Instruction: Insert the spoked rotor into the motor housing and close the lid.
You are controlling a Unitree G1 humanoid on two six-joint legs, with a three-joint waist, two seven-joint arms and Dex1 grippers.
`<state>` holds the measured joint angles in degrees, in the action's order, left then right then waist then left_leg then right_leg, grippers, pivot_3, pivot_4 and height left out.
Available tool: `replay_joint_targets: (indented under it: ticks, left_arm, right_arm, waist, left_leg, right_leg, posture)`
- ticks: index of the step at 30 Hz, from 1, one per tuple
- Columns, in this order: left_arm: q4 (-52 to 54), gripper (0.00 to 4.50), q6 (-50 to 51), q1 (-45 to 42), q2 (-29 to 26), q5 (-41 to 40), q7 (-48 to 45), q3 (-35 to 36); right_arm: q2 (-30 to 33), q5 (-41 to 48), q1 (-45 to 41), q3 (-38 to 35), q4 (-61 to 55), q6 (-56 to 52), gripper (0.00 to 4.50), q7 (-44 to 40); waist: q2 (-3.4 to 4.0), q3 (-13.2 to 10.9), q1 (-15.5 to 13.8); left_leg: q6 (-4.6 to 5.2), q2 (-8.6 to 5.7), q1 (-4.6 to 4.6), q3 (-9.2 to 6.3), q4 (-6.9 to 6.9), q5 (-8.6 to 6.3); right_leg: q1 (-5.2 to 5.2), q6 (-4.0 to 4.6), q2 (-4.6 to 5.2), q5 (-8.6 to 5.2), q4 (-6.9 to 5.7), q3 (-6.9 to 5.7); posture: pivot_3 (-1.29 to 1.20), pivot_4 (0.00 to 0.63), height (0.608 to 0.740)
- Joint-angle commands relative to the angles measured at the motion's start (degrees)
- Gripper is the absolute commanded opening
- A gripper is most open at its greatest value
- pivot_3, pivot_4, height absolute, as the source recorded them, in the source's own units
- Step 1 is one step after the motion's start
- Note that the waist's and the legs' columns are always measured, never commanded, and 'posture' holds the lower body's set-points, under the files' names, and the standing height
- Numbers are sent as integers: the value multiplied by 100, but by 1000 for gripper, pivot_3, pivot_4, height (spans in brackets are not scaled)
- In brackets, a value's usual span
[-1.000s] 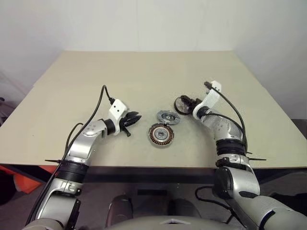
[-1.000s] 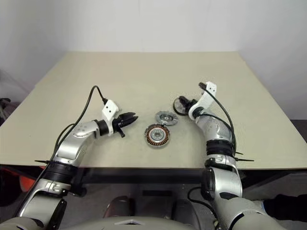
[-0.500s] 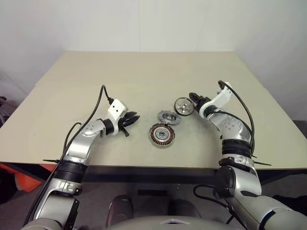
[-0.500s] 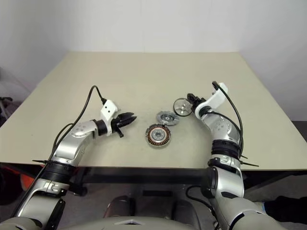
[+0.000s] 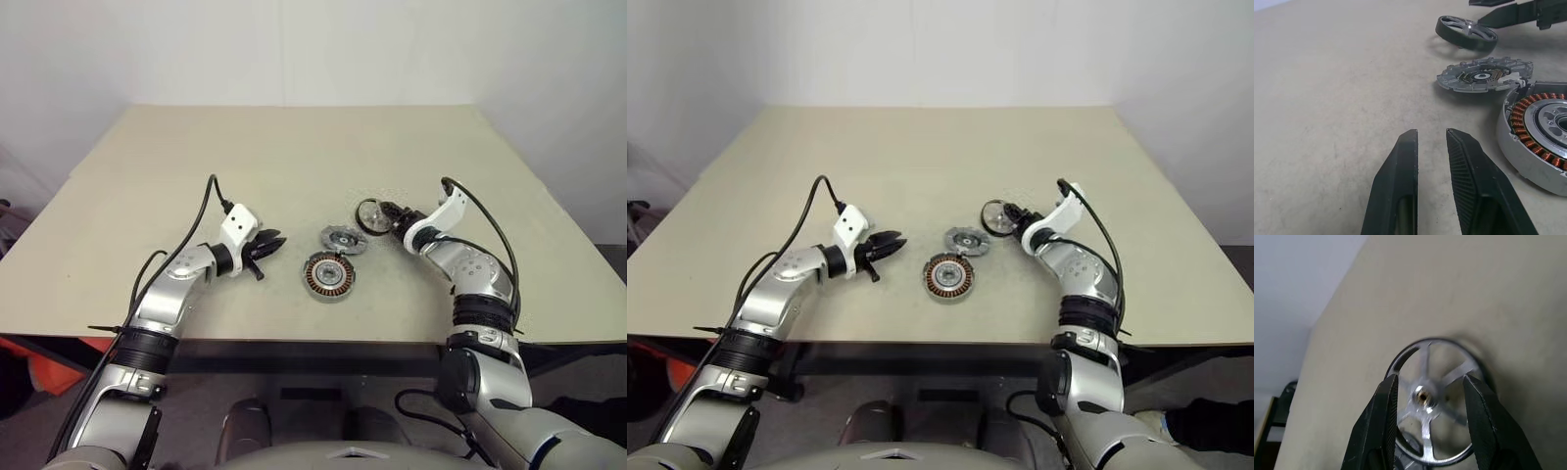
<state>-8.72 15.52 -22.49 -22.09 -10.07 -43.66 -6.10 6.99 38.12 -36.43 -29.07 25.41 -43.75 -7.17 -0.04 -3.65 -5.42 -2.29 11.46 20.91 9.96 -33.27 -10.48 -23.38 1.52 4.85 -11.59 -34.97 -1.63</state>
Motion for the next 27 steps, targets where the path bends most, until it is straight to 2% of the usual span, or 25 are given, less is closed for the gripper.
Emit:
replay_joint_targets:
  ticks: [1, 15, 22, 27]
  left_arm:
    - [189, 998, -17, -55, -79, -11, 6, 77]
    - [185, 998, -42, -4, -66, -7, 36, 47]
    - [129, 998, -79, -28, -28, 11, 30, 7]
    - [132, 998, -79, -23, -33, 13, 21, -4]
  right_arm:
    - [-15, 154, -33, 23, -309, -44, 2314, 9]
    - [215, 78, 130, 266, -1043, -77, 2314, -179]
    - [871, -1172, 610, 1419, -1334, 821, 2314, -625]
    - [751, -770, 587, 1019, -1092, 417, 2314, -511]
  waist:
    - [0, 0, -1]
    - [0, 0, -6]
    - [0, 0, -12]
    - [0, 0, 6]
  left_leg:
    - [0, 0, 0, 0, 0, 0]
    - [-1, 0, 0, 0, 1, 1]
    - [-1, 0, 2, 0, 1, 1]
    - [-1, 0, -1, -1, 2, 1]
  right_leg:
    - [0, 0, 0, 0, 0, 0]
    - [0, 0, 0, 0, 1, 0]
    - [2, -1, 0, -1, 4, -1]
    - [1, -2, 0, -1, 4, 1]
  posture:
    - [0, 0, 740]
    - [0, 0, 740]
    - [0, 0, 740]
    - [0, 0, 740]
